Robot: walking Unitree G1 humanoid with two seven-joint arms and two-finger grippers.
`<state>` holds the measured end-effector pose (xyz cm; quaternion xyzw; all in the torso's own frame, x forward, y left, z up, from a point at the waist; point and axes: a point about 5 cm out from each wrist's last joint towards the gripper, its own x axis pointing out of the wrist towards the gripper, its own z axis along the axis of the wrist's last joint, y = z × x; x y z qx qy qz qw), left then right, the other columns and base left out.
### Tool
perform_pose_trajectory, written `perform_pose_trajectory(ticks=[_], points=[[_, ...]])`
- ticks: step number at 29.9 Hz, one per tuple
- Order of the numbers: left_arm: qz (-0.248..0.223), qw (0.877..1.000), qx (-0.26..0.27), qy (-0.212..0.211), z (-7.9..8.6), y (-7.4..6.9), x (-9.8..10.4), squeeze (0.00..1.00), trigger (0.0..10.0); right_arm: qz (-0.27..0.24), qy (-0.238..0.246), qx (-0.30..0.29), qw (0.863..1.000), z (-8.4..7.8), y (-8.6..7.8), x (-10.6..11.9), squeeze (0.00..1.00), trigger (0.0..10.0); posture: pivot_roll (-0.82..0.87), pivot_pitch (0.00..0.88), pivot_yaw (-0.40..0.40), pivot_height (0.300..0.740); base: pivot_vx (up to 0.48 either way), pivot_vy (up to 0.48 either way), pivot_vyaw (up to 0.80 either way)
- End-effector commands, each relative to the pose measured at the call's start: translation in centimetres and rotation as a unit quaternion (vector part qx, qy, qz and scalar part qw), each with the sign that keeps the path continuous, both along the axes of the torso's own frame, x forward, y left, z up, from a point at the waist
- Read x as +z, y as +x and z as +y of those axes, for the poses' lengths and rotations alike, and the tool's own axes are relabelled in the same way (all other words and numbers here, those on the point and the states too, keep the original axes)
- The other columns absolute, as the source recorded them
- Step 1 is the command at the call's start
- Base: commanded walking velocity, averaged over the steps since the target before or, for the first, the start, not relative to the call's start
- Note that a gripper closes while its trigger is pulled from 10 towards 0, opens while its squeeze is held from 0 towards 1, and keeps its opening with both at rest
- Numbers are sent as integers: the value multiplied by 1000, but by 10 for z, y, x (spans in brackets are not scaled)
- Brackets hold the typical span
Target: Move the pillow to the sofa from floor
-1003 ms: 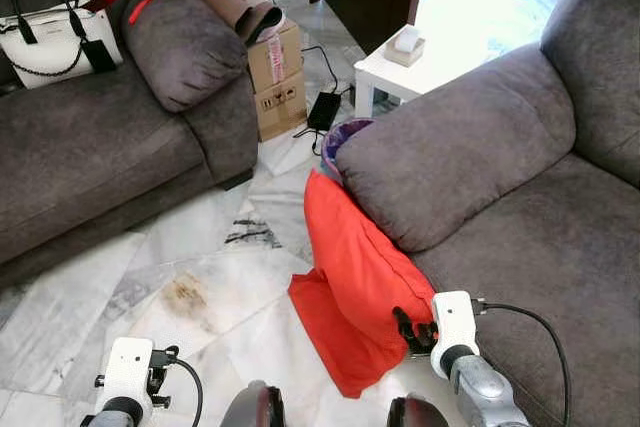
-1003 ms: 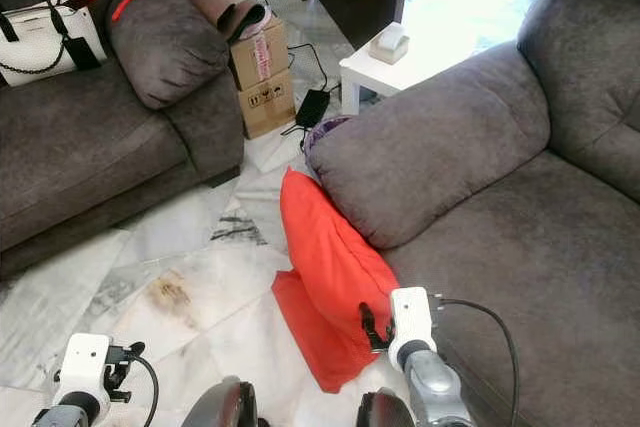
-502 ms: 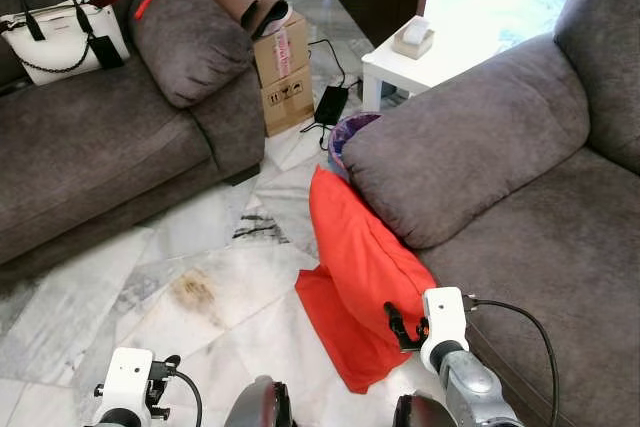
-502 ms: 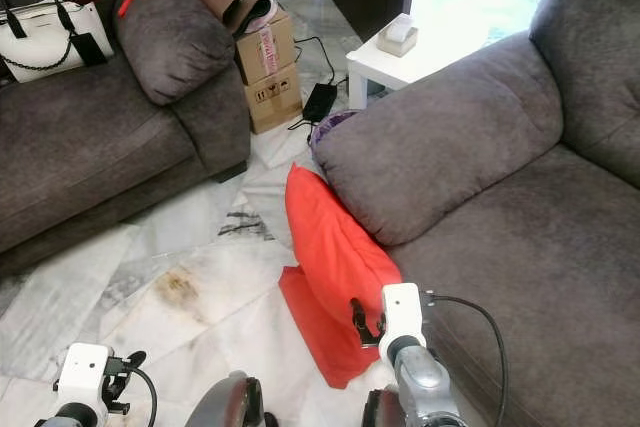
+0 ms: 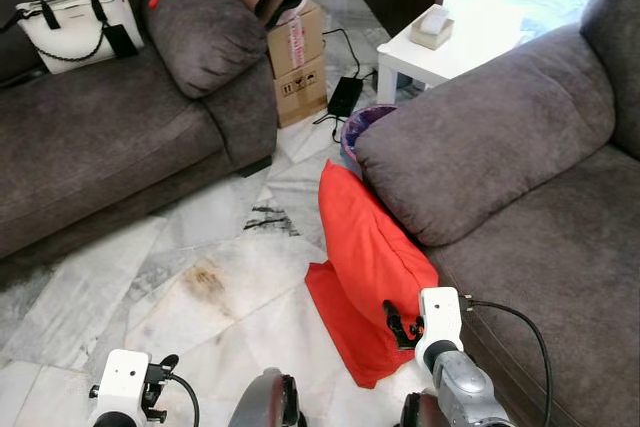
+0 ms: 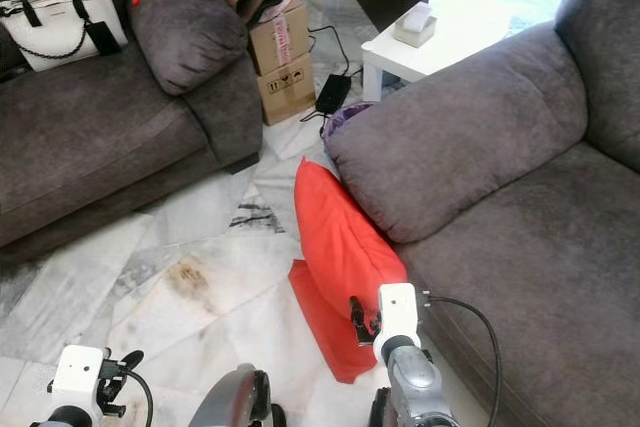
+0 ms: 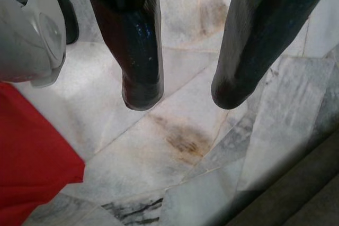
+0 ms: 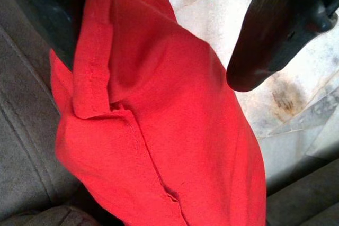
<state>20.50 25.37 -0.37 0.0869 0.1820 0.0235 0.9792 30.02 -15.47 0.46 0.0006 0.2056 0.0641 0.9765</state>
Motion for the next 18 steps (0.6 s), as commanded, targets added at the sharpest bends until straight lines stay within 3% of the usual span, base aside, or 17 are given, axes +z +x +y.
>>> perform_pose_trajectory(ticks=[1,18], points=[[19,1000,9,4,8,-8,-3,0,10000,16,16,-8,1000,4,-8,-8,0,0,274,257,135,642,0,0,0],[25,1000,10,5,7,-7,-2,0,10000,25,9,-23,999,-2,-12,-12,0,0,267,239,140,642,0,0,0]])
